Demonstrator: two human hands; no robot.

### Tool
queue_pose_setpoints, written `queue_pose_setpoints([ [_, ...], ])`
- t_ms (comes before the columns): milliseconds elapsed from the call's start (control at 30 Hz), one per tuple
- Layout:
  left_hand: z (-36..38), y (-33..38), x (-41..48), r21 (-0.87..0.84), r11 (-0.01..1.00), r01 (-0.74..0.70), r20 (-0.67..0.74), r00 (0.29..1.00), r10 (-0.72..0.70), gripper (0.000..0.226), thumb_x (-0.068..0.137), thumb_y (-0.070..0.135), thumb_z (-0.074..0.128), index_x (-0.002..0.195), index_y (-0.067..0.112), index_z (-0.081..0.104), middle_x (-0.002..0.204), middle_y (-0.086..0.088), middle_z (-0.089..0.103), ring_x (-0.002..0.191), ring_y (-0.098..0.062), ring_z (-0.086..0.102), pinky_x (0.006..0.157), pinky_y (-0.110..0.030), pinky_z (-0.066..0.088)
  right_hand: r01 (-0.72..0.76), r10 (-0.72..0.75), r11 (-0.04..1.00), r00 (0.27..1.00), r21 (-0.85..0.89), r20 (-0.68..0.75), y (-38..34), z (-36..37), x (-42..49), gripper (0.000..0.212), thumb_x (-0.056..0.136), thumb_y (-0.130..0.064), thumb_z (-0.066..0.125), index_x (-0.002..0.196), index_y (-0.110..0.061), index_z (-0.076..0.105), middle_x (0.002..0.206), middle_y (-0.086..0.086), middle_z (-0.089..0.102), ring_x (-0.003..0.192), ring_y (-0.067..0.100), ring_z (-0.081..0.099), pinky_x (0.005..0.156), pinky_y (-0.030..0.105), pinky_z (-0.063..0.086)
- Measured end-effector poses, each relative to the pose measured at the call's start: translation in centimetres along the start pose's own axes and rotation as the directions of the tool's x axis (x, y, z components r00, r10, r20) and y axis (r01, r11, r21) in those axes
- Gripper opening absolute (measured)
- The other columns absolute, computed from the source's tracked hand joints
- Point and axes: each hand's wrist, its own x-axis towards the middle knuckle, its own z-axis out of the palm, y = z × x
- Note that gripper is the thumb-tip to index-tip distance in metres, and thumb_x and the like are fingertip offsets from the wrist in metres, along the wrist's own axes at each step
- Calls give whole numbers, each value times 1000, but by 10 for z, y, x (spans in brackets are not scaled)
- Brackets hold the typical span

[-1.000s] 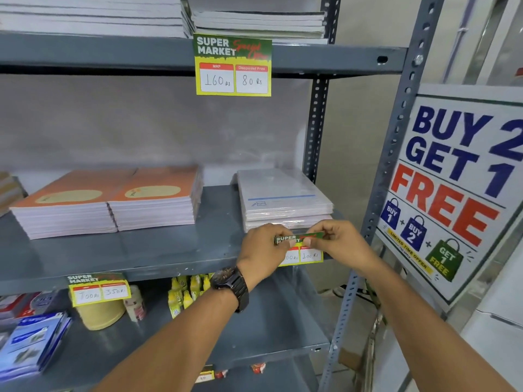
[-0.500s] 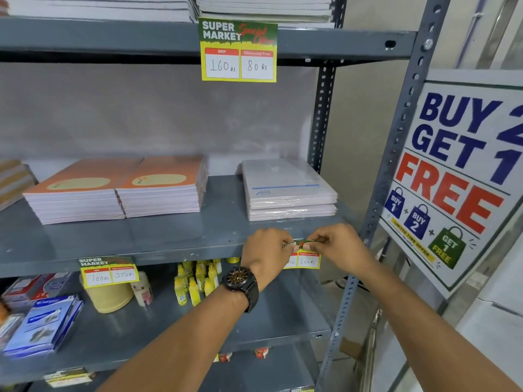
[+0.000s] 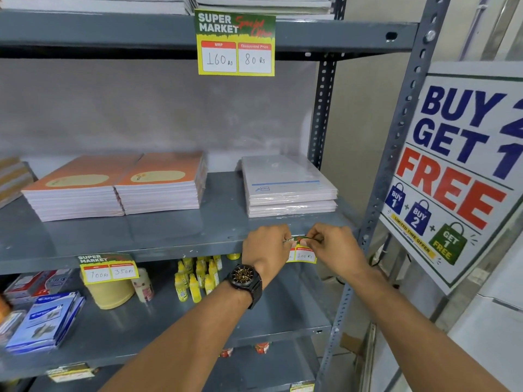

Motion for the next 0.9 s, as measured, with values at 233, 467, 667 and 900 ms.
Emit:
queue_pose_setpoints([
  [233,0,2,0,151,985,-83,-75,993,95,24,83,43,65,86,20,55,92,-1,64,82,-30,60,59,-36,42,3,-12,981,999,-195,-46,-3,-6,5,23,70,-41,76,69,-24,60,65,-10,61,69,15,58,57,28,41],
  [467,-15,-1,8,191,976,-105,-12,994,109,32,75,45,74,80,19,56,91,-1,62,90,-28,54,72,-39,45,59,-69,973,997,-221,-39,-9,-8,2,26,69,-43,77,83,-25,64,87,-6,61,90,21,53,78,36,39],
  [667,-31,-13,10,162,980,-115,46,993,109,9,79,31,66,78,22,63,90,3,66,84,-28,62,66,-34,46,15,-29,944,999,-330,-37,-25,7,2,50,62,-69,61,87,-26,60,93,-6,60,93,22,51,78,37,38],
  [900,-34,-18,6,150,980,-129,82,990,118,10,81,32,68,81,22,66,92,3,68,85,-28,63,68,-35,48,152,-153,953,988,-261,18,-4,-3,6,34,71,-55,73,87,-27,63,89,-7,62,91,22,53,76,36,38],
])
